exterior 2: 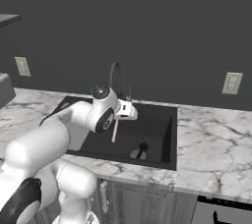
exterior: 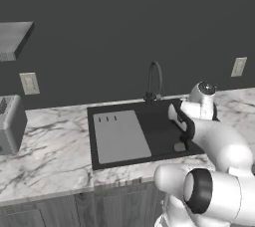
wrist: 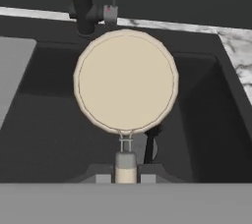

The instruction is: Pick up the dish brush and dish brush from the sink, and place them back in the shelves.

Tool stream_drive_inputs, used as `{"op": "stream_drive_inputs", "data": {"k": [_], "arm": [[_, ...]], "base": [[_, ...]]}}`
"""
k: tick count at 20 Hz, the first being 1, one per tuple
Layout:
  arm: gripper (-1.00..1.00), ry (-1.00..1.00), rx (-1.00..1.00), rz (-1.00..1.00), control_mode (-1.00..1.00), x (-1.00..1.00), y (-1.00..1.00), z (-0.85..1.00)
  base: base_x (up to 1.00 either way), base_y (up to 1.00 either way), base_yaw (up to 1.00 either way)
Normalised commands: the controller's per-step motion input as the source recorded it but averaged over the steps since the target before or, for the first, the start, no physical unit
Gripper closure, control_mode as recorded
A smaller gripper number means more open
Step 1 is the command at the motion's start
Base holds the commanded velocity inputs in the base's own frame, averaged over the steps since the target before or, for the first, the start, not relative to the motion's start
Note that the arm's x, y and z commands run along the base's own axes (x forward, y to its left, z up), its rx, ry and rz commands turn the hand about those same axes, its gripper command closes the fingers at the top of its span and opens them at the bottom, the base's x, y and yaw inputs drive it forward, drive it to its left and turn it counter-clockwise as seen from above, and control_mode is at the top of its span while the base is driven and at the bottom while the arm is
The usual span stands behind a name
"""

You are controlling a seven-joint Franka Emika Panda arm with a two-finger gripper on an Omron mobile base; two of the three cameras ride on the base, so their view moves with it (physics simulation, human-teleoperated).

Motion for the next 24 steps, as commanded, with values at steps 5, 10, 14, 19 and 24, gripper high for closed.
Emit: {"op": "stream_drive_inputs", "data": {"k": [5, 10, 14, 19, 24], "arm": [[1.0, 0.0, 0.0, -0.05, -1.0, -0.51, 0.0, 0.9], [1.0, -0.02, 0.0, -0.07, -1.0, -0.64, 0.03, 0.67], [1.0, -0.04, 0.0, -0.03, -1.0, -0.67, 0.07, 0.52], [1.0, -0.12, 0.0, 0.0, -1.0, -0.41, 0.15, 0.47], [1.0, -0.08, 0.01, 0.0, -1.0, -0.3, 0.27, 0.45]], "base": [[0.0, 0.0, 0.0], [0.0, 0.0, 0.0], [0.0, 0.0, 0.0], [0.0, 0.0, 0.0], [0.0, 0.0, 0.0]]}}
